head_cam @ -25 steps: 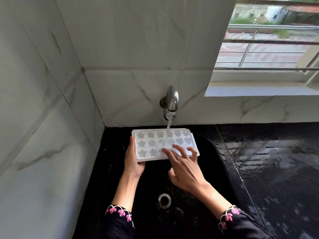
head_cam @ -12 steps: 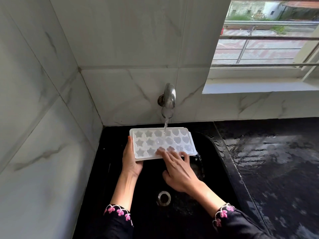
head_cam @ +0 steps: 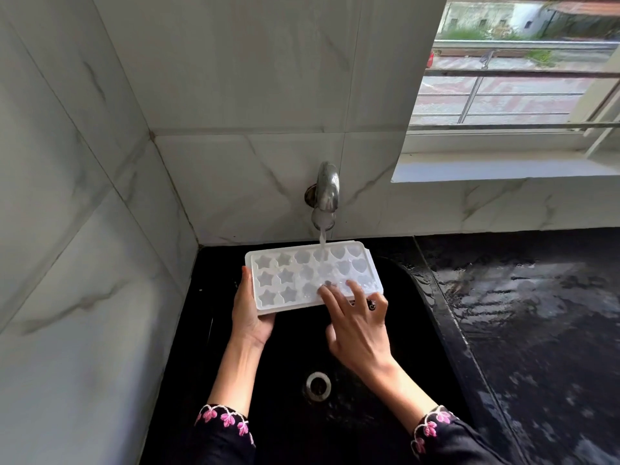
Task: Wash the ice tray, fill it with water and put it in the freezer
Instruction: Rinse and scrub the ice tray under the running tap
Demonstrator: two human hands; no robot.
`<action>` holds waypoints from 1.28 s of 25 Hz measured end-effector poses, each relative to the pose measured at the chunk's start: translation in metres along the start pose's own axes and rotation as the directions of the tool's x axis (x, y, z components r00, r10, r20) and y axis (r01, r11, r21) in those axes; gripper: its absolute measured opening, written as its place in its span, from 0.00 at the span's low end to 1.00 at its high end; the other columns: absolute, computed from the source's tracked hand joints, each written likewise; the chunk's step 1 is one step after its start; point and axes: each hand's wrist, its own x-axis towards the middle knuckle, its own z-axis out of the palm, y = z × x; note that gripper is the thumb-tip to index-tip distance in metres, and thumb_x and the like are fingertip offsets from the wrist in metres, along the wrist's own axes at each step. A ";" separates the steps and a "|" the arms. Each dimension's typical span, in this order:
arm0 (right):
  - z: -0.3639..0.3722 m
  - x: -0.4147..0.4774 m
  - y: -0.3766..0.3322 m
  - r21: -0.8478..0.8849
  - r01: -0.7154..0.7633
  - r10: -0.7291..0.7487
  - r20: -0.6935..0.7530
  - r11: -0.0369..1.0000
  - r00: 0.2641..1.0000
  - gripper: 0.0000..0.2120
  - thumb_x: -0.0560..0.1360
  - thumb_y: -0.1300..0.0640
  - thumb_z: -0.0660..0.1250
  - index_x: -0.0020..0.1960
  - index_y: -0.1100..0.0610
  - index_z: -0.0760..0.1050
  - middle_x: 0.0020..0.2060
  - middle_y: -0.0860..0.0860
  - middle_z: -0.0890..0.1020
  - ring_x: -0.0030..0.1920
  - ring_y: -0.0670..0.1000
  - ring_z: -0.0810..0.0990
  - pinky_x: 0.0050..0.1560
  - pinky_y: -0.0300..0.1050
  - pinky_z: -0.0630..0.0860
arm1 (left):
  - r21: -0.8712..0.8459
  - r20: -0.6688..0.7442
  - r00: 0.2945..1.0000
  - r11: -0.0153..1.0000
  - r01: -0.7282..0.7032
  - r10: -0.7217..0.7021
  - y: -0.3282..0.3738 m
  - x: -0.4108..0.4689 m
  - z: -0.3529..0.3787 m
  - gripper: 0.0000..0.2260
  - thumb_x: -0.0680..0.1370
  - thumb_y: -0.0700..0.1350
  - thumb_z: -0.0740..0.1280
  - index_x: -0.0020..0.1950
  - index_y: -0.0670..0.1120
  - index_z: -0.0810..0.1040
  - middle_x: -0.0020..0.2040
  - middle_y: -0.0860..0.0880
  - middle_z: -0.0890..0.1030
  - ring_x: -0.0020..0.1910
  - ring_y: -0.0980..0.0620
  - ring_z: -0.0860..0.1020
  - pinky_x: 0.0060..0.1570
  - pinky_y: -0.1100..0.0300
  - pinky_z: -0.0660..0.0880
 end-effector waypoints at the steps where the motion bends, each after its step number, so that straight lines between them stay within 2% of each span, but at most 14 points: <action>1: 0.000 0.000 -0.004 -0.039 -0.028 0.028 0.001 0.999 1.000 0.33 0.61 0.52 0.72 0.66 0.53 0.72 0.62 0.45 0.79 0.62 0.52 0.75 0.55 0.55 0.62 | 0.002 -0.001 1.000 1.000 -0.012 0.012 0.001 0.001 0.001 0.24 0.81 0.60 0.58 0.62 0.42 0.78 0.54 0.40 0.83 0.52 0.41 0.82 0.55 0.44 0.78; 3: 0.002 0.000 -0.009 -0.034 -0.084 0.084 0.004 0.996 0.996 0.31 0.62 0.51 0.71 0.65 0.54 0.72 0.56 0.46 0.81 0.59 0.53 0.74 0.53 0.54 0.61 | 0.028 -0.011 0.999 0.999 -0.034 0.034 0.002 0.002 0.003 0.22 0.81 0.59 0.58 0.61 0.42 0.78 0.54 0.40 0.83 0.50 0.42 0.82 0.50 0.46 0.80; 5: 0.002 0.004 -0.007 0.106 -0.128 0.126 0.025 0.986 0.992 0.27 0.65 0.54 0.65 0.65 0.52 0.68 0.55 0.46 0.81 0.61 0.53 0.72 0.56 0.53 0.58 | 0.028 -0.020 1.000 0.999 -0.023 0.023 0.000 0.001 0.002 0.22 0.81 0.58 0.59 0.61 0.41 0.79 0.52 0.41 0.83 0.48 0.43 0.83 0.45 0.48 0.82; 7: 0.003 0.007 0.001 0.196 -0.125 0.108 0.095 0.973 0.990 0.27 0.68 0.56 0.60 0.67 0.50 0.63 0.59 0.44 0.80 0.67 0.52 0.67 0.60 0.53 0.55 | 0.038 -0.029 1.000 0.999 0.002 -0.001 -0.004 -0.001 0.000 0.26 0.80 0.59 0.59 0.66 0.40 0.76 0.56 0.39 0.82 0.52 0.41 0.82 0.48 0.46 0.81; 8: 0.004 0.006 0.004 0.181 -0.105 0.087 0.103 0.978 0.991 0.28 0.68 0.56 0.60 0.68 0.49 0.62 0.61 0.43 0.79 0.68 0.52 0.66 0.61 0.54 0.55 | 0.035 -0.036 0.999 0.999 0.015 -0.014 -0.006 -0.002 -0.002 0.27 0.80 0.60 0.59 0.67 0.40 0.75 0.58 0.38 0.81 0.53 0.40 0.81 0.50 0.46 0.81; 10: 0.003 0.003 0.004 0.138 -0.080 0.067 0.099 0.987 0.993 0.30 0.68 0.55 0.61 0.70 0.49 0.62 0.62 0.43 0.78 0.68 0.53 0.68 0.61 0.54 0.56 | 0.019 -0.051 0.998 1.000 0.024 -0.023 -0.006 0.000 -0.004 0.26 0.80 0.60 0.59 0.66 0.40 0.75 0.56 0.39 0.81 0.52 0.41 0.82 0.45 0.47 0.82; 12: 0.003 -0.001 0.001 0.236 -0.098 0.070 0.126 0.967 0.990 0.32 0.68 0.53 0.62 0.72 0.49 0.62 0.65 0.42 0.75 0.68 0.51 0.66 0.62 0.52 0.55 | 0.009 -0.060 0.998 1.000 0.016 -0.015 -0.005 0.002 -0.007 0.25 0.80 0.60 0.59 0.65 0.41 0.76 0.53 0.40 0.82 0.48 0.42 0.83 0.41 0.49 0.83; 14: 0.004 -0.004 0.004 0.352 -0.104 0.062 0.126 0.930 0.990 0.33 0.69 0.52 0.64 0.73 0.46 0.63 0.68 0.40 0.72 0.70 0.48 0.64 0.63 0.48 0.54 | 0.013 -0.063 0.998 1.000 0.009 -0.008 -0.004 0.003 -0.010 0.24 0.80 0.60 0.59 0.63 0.42 0.78 0.52 0.41 0.83 0.48 0.43 0.83 0.42 0.49 0.83; 16: 0.005 -0.009 0.008 0.315 -0.082 0.065 0.065 0.945 0.996 0.32 0.67 0.53 0.65 0.71 0.45 0.67 0.67 0.40 0.73 0.68 0.47 0.67 0.60 0.46 0.56 | 0.009 -0.048 0.999 1.000 0.013 -0.013 -0.003 0.002 -0.013 0.21 0.80 0.60 0.59 0.59 0.45 0.79 0.50 0.43 0.84 0.46 0.44 0.84 0.41 0.49 0.83; 19: 0.006 -0.013 0.008 0.234 -0.156 0.154 0.028 0.960 0.988 0.31 0.64 0.53 0.66 0.67 0.45 0.70 0.62 0.45 0.74 0.61 0.49 0.72 0.55 0.49 0.62 | -0.003 -0.037 0.999 1.000 0.019 -0.019 -0.002 0.001 -0.010 0.20 0.80 0.59 0.59 0.57 0.46 0.80 0.49 0.44 0.85 0.45 0.45 0.85 0.44 0.47 0.83; 22: 0.003 -0.008 0.008 0.138 -0.187 0.185 0.026 0.973 0.982 0.29 0.63 0.53 0.64 0.65 0.43 0.71 0.59 0.43 0.76 0.58 0.51 0.74 0.51 0.51 0.59 | 0.001 -0.037 0.999 1.000 0.022 -0.022 -0.002 0.000 -0.009 0.20 0.80 0.60 0.59 0.57 0.46 0.80 0.50 0.43 0.84 0.46 0.44 0.84 0.47 0.46 0.81; 26: 0.006 -0.002 0.007 0.190 -0.266 0.268 0.015 0.945 0.963 0.30 0.62 0.56 0.65 0.65 0.48 0.70 0.56 0.42 0.79 0.58 0.50 0.71 0.51 0.51 0.60 | 0.003 -0.043 0.999 1.000 0.002 -0.002 0.002 -0.001 -0.008 0.19 0.81 0.59 0.58 0.56 0.46 0.80 0.46 0.45 0.85 0.45 0.45 0.84 0.45 0.46 0.81; 29: 0.007 -0.005 0.008 0.126 -0.202 0.201 0.022 0.971 0.979 0.29 0.63 0.54 0.64 0.65 0.49 0.71 0.54 0.42 0.80 0.56 0.52 0.74 0.51 0.51 0.59 | 0.008 -0.040 0.999 1.000 0.003 -0.002 0.008 0.002 -0.010 0.19 0.81 0.59 0.59 0.56 0.46 0.80 0.48 0.45 0.85 0.44 0.45 0.85 0.41 0.48 0.83; 32: 0.004 0.002 0.016 0.024 -0.140 0.140 0.010 0.990 0.990 0.27 0.61 0.53 0.68 0.61 0.48 0.74 0.57 0.46 0.77 0.56 0.52 0.73 0.51 0.51 0.60 | 0.029 -0.034 0.999 1.000 0.007 -0.006 0.010 0.001 -0.015 0.20 0.80 0.59 0.60 0.57 0.46 0.80 0.48 0.44 0.85 0.45 0.45 0.85 0.42 0.48 0.83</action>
